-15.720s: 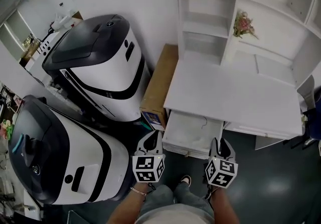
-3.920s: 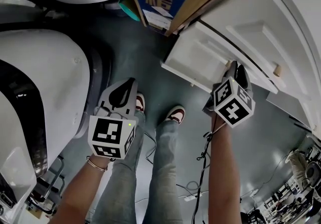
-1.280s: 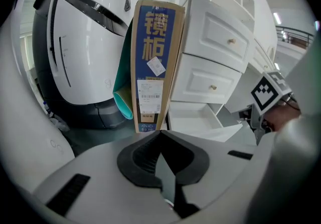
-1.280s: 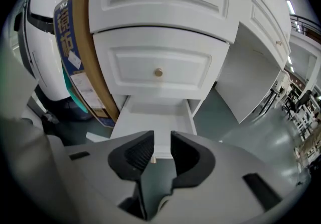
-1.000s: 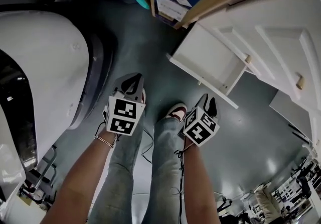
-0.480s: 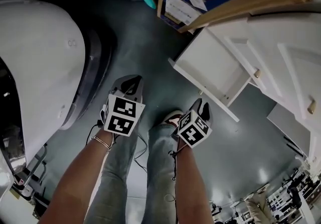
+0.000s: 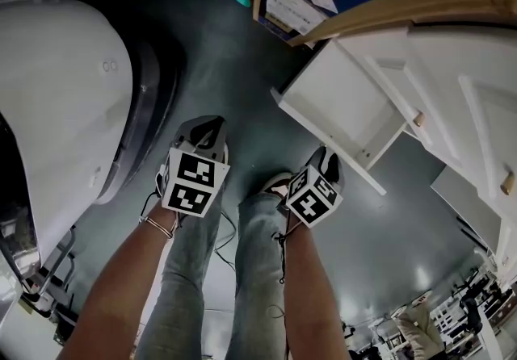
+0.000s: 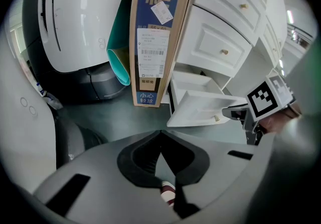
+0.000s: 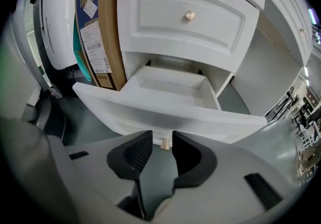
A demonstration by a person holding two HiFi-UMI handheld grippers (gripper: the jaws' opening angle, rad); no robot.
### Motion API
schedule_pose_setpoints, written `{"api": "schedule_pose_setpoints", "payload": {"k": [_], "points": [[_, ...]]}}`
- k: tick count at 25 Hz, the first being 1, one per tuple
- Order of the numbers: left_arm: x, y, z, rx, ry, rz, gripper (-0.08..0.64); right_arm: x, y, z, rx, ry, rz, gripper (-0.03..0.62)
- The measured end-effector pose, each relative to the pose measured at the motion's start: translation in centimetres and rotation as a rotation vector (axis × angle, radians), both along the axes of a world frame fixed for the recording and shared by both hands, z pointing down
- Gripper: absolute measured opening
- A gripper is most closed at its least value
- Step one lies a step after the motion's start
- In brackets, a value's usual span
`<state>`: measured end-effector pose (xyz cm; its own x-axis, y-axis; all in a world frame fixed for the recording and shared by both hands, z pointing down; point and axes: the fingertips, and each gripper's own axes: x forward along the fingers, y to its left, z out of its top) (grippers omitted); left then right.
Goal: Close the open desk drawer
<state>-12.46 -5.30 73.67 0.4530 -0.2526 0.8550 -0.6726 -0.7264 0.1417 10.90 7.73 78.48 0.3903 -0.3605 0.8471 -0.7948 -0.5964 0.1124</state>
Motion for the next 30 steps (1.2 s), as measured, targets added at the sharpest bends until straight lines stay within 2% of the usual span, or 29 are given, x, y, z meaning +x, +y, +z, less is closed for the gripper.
{"api": "schedule_pose_setpoints", "payload": {"k": [13, 30], "points": [[0.2, -0.3, -0.4, -0.002, 0.012, -0.014, 0.012, 0.5, -0.4, 0.0, 0.068, -0.023, 0.124, 0.133], [0.9, 0.0, -0.6, -0.01, 0.023, -0.028, 0.012, 3.3, -3.1, -0.1, 0.073, -0.024, 0.117, 0.133]]}}
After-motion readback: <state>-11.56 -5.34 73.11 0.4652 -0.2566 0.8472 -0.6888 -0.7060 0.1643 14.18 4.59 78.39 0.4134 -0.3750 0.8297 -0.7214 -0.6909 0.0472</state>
